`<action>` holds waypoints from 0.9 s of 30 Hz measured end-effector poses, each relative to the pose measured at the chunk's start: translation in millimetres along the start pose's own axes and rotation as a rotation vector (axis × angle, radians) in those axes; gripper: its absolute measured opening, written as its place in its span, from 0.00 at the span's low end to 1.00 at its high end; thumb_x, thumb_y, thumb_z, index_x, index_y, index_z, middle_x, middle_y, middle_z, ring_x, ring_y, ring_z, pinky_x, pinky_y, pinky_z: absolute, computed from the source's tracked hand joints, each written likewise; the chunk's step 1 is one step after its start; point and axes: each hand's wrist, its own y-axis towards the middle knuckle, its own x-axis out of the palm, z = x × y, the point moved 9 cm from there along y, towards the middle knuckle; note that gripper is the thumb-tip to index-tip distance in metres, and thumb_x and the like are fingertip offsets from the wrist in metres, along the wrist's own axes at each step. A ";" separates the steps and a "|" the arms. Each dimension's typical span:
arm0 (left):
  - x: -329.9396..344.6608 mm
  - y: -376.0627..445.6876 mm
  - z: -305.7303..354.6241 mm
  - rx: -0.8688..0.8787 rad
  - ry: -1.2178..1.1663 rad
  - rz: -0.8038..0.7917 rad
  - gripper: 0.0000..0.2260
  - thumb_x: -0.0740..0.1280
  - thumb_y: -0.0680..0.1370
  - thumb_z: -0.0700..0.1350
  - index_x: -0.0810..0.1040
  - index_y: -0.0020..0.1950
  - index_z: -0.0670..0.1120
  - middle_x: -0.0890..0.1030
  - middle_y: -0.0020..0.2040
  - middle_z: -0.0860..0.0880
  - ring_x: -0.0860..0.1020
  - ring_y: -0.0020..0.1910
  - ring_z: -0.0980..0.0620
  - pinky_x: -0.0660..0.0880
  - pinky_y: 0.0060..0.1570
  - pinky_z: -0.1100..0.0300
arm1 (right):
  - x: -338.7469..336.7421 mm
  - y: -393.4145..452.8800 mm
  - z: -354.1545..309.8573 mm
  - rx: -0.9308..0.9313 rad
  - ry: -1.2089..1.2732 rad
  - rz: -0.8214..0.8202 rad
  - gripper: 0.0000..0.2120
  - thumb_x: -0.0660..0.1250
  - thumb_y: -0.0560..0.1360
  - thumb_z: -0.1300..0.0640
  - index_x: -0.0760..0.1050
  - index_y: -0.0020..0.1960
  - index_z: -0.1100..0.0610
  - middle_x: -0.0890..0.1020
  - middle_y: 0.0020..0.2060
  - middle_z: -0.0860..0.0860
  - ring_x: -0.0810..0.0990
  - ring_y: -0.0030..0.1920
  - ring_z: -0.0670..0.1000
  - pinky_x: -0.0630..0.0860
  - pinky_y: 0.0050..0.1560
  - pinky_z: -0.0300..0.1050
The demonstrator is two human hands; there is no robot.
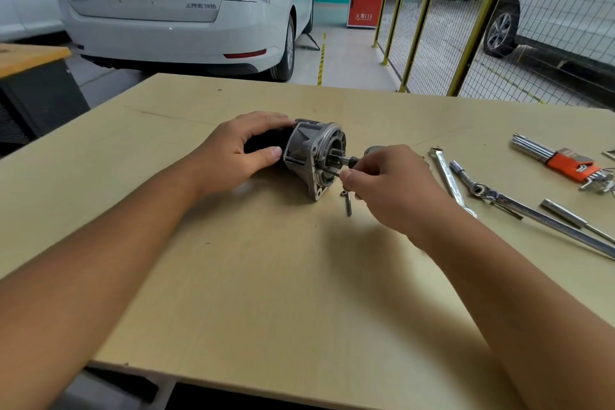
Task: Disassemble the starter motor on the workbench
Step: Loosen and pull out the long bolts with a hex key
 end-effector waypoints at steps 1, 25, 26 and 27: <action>-0.3 0.2 0.2 0.003 0.002 0.003 0.21 0.68 0.78 0.45 0.75 0.68 0.64 0.78 0.68 0.59 0.73 0.71 0.61 0.66 0.75 0.59 | -1.2 0.5 0.1 -0.010 -0.001 0.009 0.16 0.71 0.78 0.49 0.81 0.34 0.53 0.79 0.25 0.47 0.76 0.26 0.42 0.66 0.24 0.35; 0.9 1.1 2.4 0.019 0.016 0.001 0.23 0.72 0.76 0.42 0.76 0.69 0.59 0.79 0.68 0.54 0.74 0.71 0.55 0.67 0.76 0.52 | -2.2 2.2 1.9 -0.018 0.021 0.024 0.14 0.71 0.77 0.51 0.83 0.35 0.55 0.79 0.24 0.43 0.73 0.22 0.41 0.64 0.19 0.32; 0.8 0.9 2.1 0.018 0.012 0.002 0.23 0.72 0.77 0.42 0.76 0.70 0.59 0.79 0.68 0.54 0.74 0.71 0.55 0.67 0.76 0.52 | -2.9 2.1 1.2 -0.021 0.021 0.022 0.13 0.72 0.77 0.51 0.83 0.35 0.54 0.77 0.22 0.40 0.73 0.22 0.40 0.63 0.19 0.30; 0.7 1.0 1.9 0.017 0.009 0.001 0.23 0.72 0.77 0.42 0.77 0.70 0.59 0.79 0.68 0.54 0.74 0.71 0.56 0.67 0.76 0.52 | -3.2 2.0 0.7 -0.023 0.023 0.019 0.12 0.72 0.77 0.51 0.83 0.35 0.52 0.76 0.21 0.38 0.73 0.22 0.38 0.62 0.19 0.29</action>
